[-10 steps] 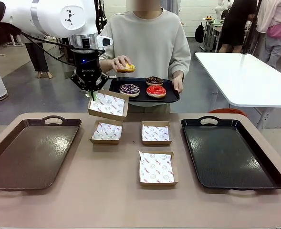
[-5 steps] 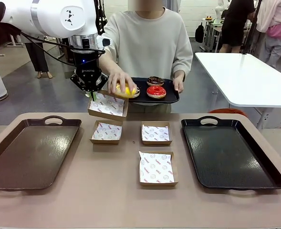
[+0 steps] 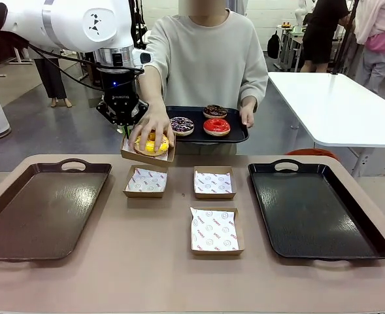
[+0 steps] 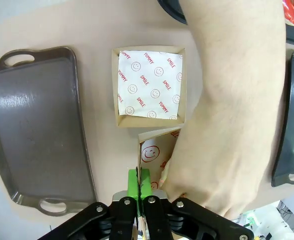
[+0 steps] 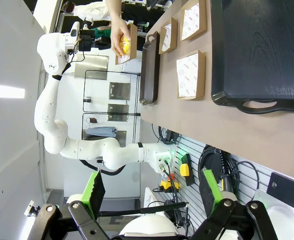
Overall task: Individually package the donuts and arrange them on the tray.
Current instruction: Place the picked Paper togo box on the Handle tray while simultaneously picking up another Paper togo box from the table with the other hand.
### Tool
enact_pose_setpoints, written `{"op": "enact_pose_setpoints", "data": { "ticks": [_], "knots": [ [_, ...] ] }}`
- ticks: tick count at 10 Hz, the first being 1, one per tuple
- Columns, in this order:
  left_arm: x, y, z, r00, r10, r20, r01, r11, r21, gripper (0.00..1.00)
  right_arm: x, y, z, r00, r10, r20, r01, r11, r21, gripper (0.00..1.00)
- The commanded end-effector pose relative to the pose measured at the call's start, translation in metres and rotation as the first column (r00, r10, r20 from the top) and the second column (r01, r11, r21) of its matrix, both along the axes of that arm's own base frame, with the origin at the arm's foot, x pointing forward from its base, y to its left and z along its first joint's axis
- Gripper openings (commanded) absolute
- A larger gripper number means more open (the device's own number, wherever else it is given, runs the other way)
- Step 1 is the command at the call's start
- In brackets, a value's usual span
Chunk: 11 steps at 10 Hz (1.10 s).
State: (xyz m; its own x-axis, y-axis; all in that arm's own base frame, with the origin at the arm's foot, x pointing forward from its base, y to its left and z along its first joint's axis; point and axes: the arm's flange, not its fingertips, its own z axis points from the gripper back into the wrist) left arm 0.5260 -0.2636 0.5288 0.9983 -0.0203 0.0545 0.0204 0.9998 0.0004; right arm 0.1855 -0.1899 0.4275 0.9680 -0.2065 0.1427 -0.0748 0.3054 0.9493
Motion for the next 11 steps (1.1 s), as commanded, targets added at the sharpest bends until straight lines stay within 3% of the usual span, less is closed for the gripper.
{"op": "enact_pose_setpoints", "data": {
  "ticks": [1, 8, 11],
  "knots": [
    [-0.006, 0.004, 0.000, 1.000, 0.004, 0.003, -0.004, 1.000, 0.001, 0.00, 0.001, 0.000, 0.001, 1.000, -0.003, 0.025, 0.002, 1.000, 0.015, 1.00],
    [0.000, 0.000, 0.000, 1.000, 0.000, 0.000, 0.000, 1.000, 0.000, 0.01, 0.000, 0.000, 0.000, 1.000, 0.000, 0.000, 0.000, 1.000, 0.000, 1.00],
    [-0.013, 0.030, 0.016, 1.000, -0.008, -0.027, 0.007, 0.999, -0.049, 0.01, 0.028, 0.045, 0.044, 0.992, 0.091, -0.093, -0.111, 0.963, -0.247, 1.00]
  ]
}}
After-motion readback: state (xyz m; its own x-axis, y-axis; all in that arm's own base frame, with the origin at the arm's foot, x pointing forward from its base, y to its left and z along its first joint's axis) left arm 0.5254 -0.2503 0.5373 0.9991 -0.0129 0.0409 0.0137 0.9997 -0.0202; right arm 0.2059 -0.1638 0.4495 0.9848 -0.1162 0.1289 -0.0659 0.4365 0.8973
